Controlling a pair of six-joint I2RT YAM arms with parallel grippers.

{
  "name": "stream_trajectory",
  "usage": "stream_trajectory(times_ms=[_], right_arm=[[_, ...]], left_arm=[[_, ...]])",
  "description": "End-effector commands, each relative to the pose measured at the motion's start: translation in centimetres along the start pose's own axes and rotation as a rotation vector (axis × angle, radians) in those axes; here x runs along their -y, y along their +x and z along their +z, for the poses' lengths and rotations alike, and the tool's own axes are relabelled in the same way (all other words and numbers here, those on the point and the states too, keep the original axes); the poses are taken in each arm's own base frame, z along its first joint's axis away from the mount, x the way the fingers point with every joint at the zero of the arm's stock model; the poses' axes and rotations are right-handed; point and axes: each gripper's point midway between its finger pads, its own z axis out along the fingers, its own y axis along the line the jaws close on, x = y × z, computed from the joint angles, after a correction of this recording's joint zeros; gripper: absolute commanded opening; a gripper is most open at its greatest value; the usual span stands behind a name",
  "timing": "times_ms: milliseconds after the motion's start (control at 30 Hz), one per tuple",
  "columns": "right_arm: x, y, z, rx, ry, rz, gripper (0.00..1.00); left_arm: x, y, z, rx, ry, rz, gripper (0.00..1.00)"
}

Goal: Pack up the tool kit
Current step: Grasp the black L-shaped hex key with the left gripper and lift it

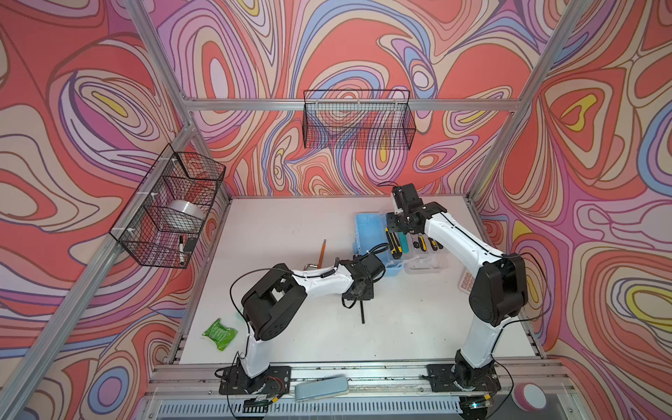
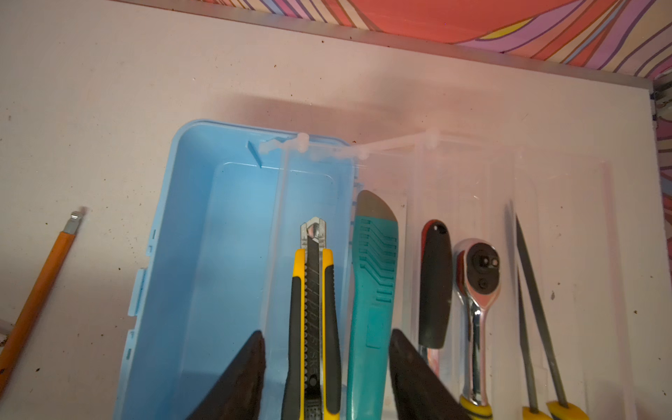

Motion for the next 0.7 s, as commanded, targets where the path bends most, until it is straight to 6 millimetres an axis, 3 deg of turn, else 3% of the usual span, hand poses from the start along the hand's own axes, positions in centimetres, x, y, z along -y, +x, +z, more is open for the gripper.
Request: stream_trajectory(times_ms=[0,67,100,167,367,667], right_arm=[[0.9,-0.5,-1.3,0.038,-0.007,0.023,0.56],[1.2,-0.2,-1.1,0.036,-0.008,0.028,0.56],[1.6,-0.8,-2.3,0.065,-0.01,0.035,0.56],[2.0,-0.8,-2.8,0.076,-0.011,0.038,0.56],[2.9,-0.7,-3.7,0.101,-0.023,0.056,0.57],[3.7,-0.2,-4.7,0.123,-0.038,0.083,0.57]], left_arm=[[-2.7,1.4,1.3,-0.039,-0.134,-0.019,0.29],[-3.4,1.8,1.5,-0.049,-0.167,-0.016,0.23],[-3.9,2.0,1.6,-0.055,-0.184,-0.016,0.2],[-4.3,2.3,1.8,-0.062,-0.198,-0.014,0.15],[-4.9,2.7,1.5,-0.063,-0.198,-0.02,0.0],[-6.2,1.8,-0.8,-0.002,-0.16,-0.072,0.0]])
